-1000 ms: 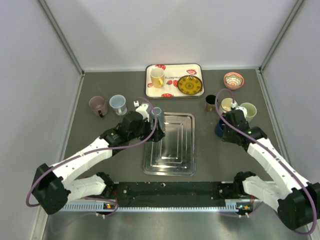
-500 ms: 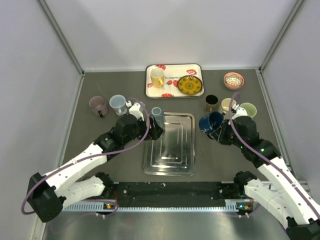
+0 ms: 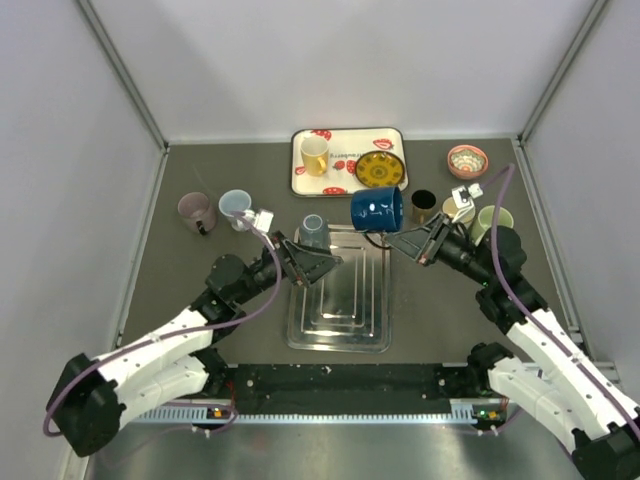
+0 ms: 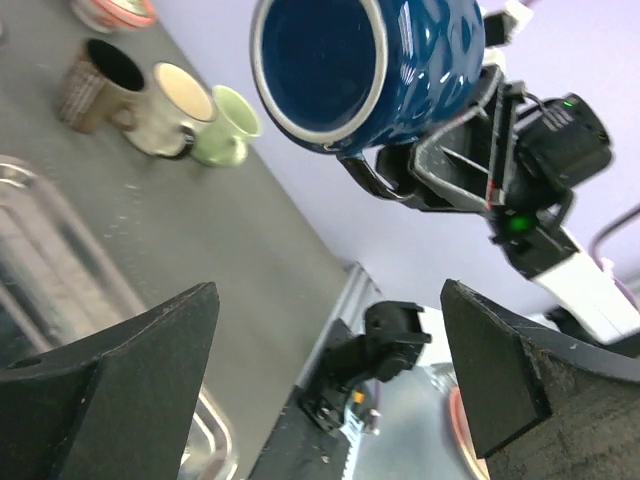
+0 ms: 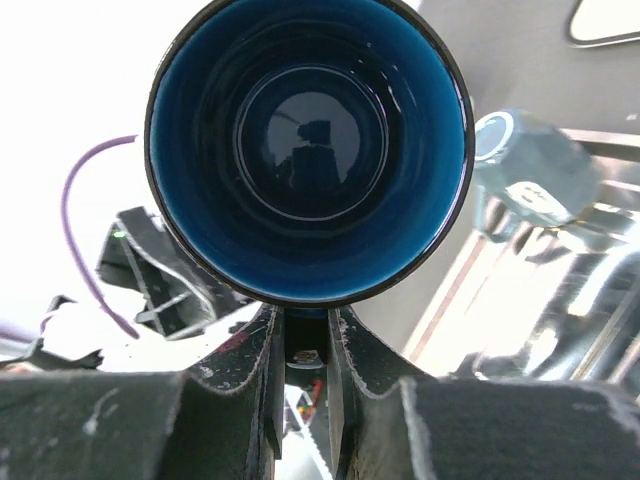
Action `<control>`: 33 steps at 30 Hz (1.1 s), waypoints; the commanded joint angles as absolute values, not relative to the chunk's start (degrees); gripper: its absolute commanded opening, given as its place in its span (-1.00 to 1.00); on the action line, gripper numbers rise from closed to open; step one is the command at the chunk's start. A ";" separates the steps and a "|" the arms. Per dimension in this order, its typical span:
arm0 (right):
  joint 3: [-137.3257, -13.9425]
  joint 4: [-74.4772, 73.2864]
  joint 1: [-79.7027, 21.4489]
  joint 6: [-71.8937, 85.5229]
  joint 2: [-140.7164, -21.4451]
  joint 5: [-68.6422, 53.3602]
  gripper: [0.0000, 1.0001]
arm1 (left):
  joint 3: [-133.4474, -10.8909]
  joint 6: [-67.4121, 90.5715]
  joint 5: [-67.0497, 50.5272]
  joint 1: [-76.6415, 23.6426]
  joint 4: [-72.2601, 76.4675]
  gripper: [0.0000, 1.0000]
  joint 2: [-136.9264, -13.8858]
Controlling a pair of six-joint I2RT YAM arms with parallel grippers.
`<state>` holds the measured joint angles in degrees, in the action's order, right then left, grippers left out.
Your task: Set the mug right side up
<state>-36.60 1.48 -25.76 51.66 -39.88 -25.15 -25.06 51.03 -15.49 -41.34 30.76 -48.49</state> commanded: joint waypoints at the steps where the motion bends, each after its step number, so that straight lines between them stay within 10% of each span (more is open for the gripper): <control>1: -35.77 25.29 -26.19 61.26 -41.74 -32.86 -1.00 | -22.41 62.02 -25.48 -41.57 60.05 0.86 -56.39; 33: -30.06 28.13 -26.19 63.29 -40.08 -38.76 -1.00 | -34.72 68.03 -15.65 -46.32 79.01 0.04 -77.17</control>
